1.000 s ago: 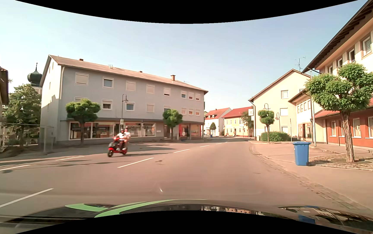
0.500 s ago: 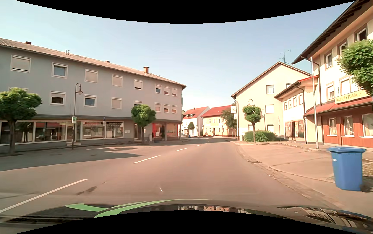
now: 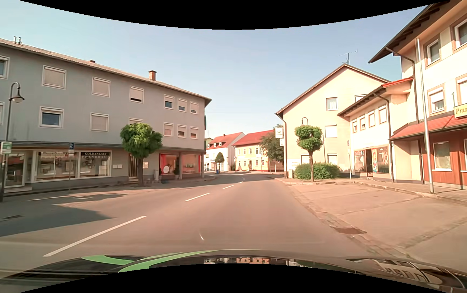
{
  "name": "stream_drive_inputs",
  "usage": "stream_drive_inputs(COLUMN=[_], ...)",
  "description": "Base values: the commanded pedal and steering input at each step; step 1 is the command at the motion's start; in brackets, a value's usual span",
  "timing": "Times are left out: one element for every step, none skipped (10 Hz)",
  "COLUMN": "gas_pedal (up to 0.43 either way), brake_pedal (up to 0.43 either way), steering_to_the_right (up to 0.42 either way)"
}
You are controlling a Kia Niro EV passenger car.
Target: Follow the waypoints while adhering to traffic rules and regulations
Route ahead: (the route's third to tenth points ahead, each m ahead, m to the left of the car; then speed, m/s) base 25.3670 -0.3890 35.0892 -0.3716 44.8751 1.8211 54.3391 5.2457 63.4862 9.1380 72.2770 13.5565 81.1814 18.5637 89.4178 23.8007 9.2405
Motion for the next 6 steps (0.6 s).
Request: stream_drive_inputs(gas_pedal=[0.130, 0.130, 0.130, 0.130, 0.130, 0.130], brake_pedal=[0.000, 0.000, 0.000, 0.000, 0.000, 0.000], steering_to_the_right=[0.068, 0.063, 0.058, 0.052, 0.049, 0.046])
